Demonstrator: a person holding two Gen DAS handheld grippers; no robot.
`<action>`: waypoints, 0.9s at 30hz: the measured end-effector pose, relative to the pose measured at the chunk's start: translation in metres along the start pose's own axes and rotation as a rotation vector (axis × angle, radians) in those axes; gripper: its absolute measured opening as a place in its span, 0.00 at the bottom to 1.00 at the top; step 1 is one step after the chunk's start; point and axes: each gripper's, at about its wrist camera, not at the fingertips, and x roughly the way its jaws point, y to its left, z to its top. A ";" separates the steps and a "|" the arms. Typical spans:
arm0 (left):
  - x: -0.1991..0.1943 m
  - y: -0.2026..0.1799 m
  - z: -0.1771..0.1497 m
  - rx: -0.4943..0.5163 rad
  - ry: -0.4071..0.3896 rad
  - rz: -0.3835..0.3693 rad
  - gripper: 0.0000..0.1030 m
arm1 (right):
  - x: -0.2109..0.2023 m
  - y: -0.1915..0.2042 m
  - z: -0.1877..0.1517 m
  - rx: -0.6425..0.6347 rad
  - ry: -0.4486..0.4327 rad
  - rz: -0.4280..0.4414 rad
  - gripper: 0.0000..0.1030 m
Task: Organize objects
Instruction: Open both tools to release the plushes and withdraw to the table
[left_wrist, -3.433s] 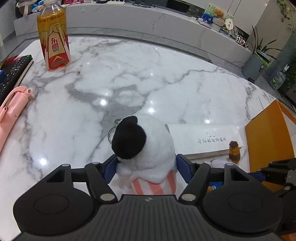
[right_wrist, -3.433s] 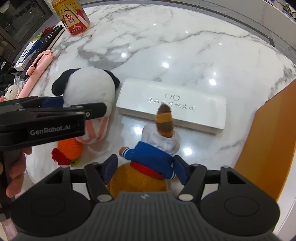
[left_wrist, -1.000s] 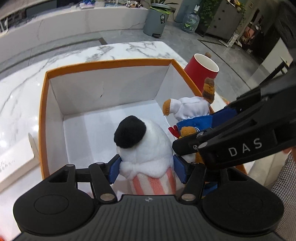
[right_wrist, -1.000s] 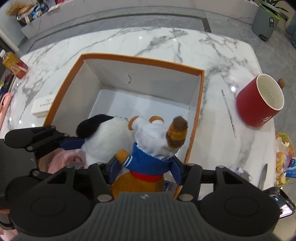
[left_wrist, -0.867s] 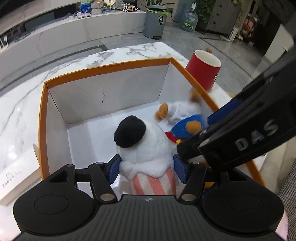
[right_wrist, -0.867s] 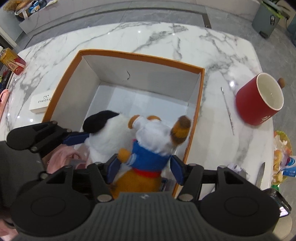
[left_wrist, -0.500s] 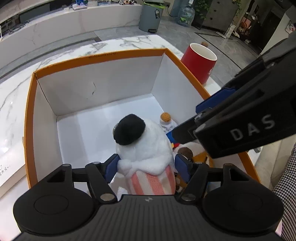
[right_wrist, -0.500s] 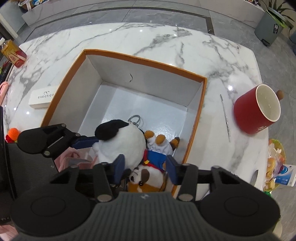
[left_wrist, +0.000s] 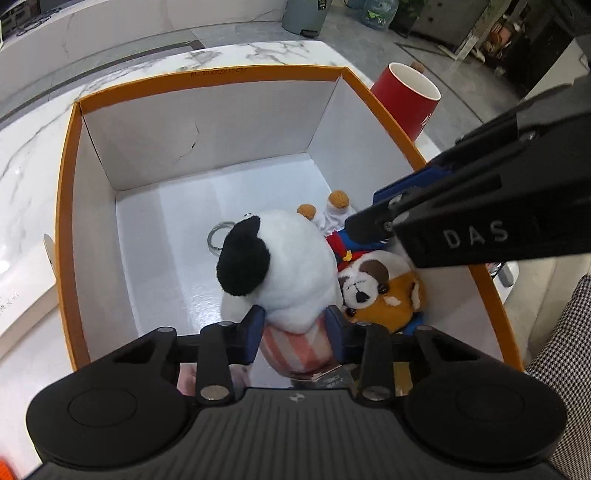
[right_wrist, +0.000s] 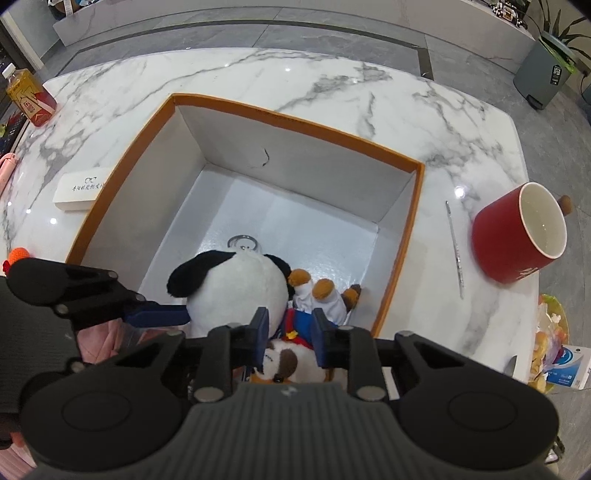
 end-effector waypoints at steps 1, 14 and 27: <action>-0.001 0.001 0.000 -0.002 0.000 -0.001 0.41 | 0.001 0.001 0.000 -0.002 0.003 0.001 0.25; -0.034 -0.012 -0.016 0.030 -0.101 0.019 0.49 | -0.015 0.010 -0.009 -0.025 -0.023 0.001 0.27; -0.121 0.003 -0.051 0.049 -0.226 0.093 0.49 | -0.070 0.065 -0.024 -0.101 -0.148 0.073 0.27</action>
